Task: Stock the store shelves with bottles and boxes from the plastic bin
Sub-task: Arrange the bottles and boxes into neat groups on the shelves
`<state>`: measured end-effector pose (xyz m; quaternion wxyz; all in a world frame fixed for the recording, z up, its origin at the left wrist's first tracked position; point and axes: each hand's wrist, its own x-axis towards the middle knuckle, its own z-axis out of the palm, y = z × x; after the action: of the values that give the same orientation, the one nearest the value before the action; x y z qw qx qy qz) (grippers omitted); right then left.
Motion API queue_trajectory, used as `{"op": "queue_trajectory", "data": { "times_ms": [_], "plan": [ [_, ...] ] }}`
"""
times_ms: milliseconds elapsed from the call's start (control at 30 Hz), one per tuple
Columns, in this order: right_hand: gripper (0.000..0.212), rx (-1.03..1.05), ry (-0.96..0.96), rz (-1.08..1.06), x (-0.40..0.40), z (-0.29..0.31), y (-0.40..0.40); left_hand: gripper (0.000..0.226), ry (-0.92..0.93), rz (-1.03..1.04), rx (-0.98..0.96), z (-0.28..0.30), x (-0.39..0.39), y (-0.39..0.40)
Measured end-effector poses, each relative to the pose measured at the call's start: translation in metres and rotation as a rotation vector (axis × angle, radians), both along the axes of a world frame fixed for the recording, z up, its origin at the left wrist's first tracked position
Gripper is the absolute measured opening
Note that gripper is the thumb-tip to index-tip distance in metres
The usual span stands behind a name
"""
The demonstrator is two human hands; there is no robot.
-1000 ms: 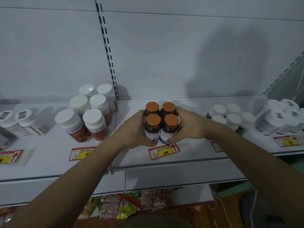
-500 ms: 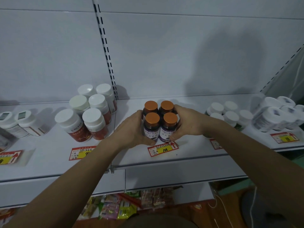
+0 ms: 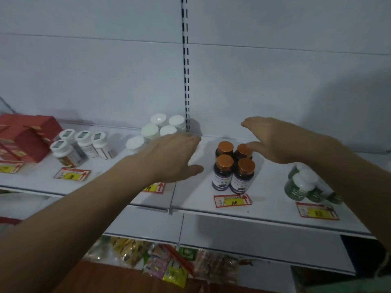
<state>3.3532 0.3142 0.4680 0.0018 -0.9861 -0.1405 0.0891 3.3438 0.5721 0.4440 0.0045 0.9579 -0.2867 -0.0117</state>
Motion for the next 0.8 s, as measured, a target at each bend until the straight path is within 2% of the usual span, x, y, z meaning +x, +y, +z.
{"op": "queue_trajectory", "data": {
  "times_ms": [133, 267, 400, 567, 700, 800],
  "plan": [
    [0.053, 0.057, -0.025, 0.071, 0.004, -0.006, 0.030, 0.051, -0.155, 0.080, 0.103, 0.024, -0.001, 0.045],
    [0.059, 0.155, -0.053, 0.121, -0.004, -0.022, 0.063, 0.054, -0.166, 0.188, 0.143, 0.025, 0.004, 0.094],
    [0.062, 0.241, -0.034, 0.154, -0.007, -0.031, 0.100, 0.058, -0.117, 0.215, 0.073, 0.009, 0.011, 0.121],
    [0.055, 0.428, -0.090, 0.065, 0.000, -0.042, 0.145, 0.067, -0.042, 0.157, -0.038, -0.013, 0.028, 0.143],
    [0.035, 0.531, -0.139, -0.017, 0.006, -0.053, 0.176, 0.052, -0.045, 0.031, -0.203, -0.028, 0.047, 0.160],
    [0.031, 0.521, -0.167, -0.052, 0.010, -0.058, 0.185, 0.038, -0.018, -0.065, -0.313, -0.036, 0.061, 0.167]
  ]
}}
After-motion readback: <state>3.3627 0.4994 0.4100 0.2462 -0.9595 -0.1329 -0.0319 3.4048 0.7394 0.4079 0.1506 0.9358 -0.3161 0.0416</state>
